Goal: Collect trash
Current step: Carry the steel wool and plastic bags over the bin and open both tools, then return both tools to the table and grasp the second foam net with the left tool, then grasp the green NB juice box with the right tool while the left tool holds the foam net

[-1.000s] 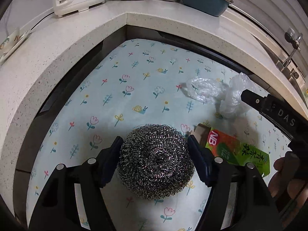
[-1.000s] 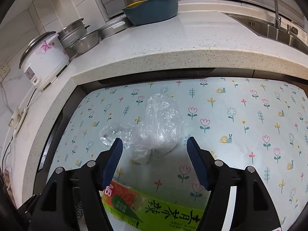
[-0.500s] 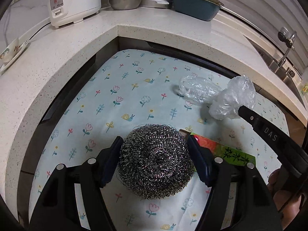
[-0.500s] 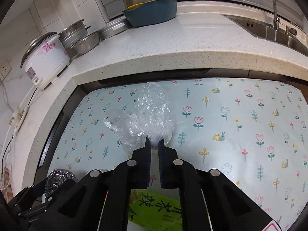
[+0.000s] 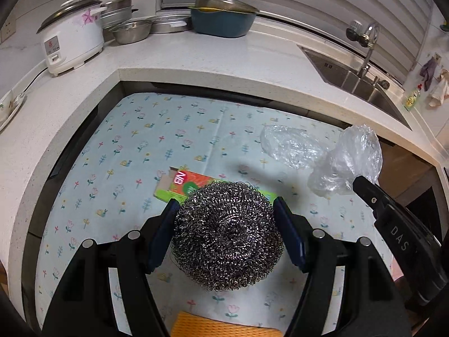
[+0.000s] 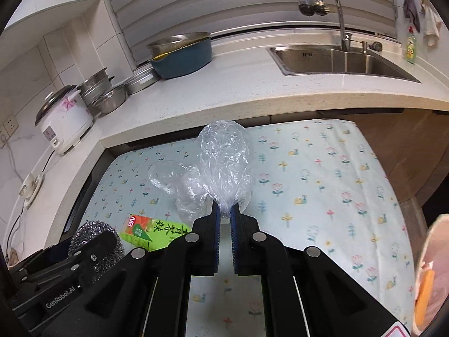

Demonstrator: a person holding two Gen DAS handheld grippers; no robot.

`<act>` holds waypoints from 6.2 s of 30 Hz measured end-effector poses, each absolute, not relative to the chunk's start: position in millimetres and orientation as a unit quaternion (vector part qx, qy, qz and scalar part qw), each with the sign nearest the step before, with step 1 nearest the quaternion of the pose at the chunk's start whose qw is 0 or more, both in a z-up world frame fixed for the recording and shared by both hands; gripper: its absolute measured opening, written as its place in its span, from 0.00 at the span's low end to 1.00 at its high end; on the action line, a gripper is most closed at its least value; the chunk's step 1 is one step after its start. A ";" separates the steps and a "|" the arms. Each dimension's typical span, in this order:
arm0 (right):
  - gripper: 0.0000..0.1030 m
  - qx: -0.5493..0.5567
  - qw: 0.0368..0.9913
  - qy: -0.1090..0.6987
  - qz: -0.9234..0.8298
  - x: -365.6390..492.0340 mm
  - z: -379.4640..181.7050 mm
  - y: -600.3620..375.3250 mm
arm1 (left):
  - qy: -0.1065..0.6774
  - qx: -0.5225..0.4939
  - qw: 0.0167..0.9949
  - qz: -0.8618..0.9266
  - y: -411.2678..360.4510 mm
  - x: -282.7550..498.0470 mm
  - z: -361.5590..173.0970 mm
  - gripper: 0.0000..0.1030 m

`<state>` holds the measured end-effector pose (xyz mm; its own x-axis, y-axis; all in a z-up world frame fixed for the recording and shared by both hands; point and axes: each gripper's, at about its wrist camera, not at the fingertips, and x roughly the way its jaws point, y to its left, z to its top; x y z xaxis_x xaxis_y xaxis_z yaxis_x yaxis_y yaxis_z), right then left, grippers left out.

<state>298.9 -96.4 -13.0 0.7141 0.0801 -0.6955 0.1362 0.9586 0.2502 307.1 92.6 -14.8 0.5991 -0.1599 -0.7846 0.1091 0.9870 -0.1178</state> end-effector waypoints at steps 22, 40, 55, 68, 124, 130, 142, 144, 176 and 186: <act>0.07 0.222 0.913 0.308 -0.150 107.7 14.3 -278.8 | 0.427 0.053 0.878 -0.209 -103.3 185.1 20.1 0.64; 0.07 0.247 0.884 0.319 -0.235 22.7 -22.0 -376.1 | 0.421 0.113 0.856 -0.278 -213.8 125.3 15.3 0.64; 0.32 0.264 0.871 0.338 -0.239 22.7 -52.0 -397.8 | 0.434 0.132 0.847 -0.278 -240.1 127.4 -2.8 0.64; 0.35 0.282 0.860 0.337 -0.259 -3.7 -58.4 -415.7 | 0.432 0.146 0.829 -0.324 -286.7 111.0 -8.8 0.68; 0.45 0.152 0.903 0.402 -0.031 104.1 -51.3 -151.1 | 0.539 -0.092 0.834 0.075 71.6 163.0 -88.5 0.80; 0.45 0.145 0.900 0.411 -0.016 117.6 -58.3 -127.9 | 0.573 -0.131 0.806 0.075 86.8 172.6 -115.8 0.80; 0.45 0.135 0.892 0.432 -0.008 158.4 -73.0 -105.2 | 0.567 -0.140 0.812 0.009 85.1 199.8 -118.5 0.29; 0.45 0.134 0.891 0.434 -0.005 168.2 -75.0 -101.5 | 0.564 -0.147 0.812 -0.008 87.7 206.2 -117.7 0.19; 0.46 0.141 0.854 0.485 0.125 388.9 -100.5 -3.5 | 0.528 -0.121 0.841 0.019 181.9 324.2 -99.7 0.18; 0.46 0.132 0.827 0.521 0.168 334.3 -118.8 5.7 | 0.541 -0.124 0.832 0.011 187.9 316.0 -105.7 0.18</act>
<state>334.3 5.7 -118.8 0.4016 0.4157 -0.8160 -0.1400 0.9084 0.3939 316.0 187.9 -105.7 0.4140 -0.1155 -0.9029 -0.1522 0.9692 -0.1938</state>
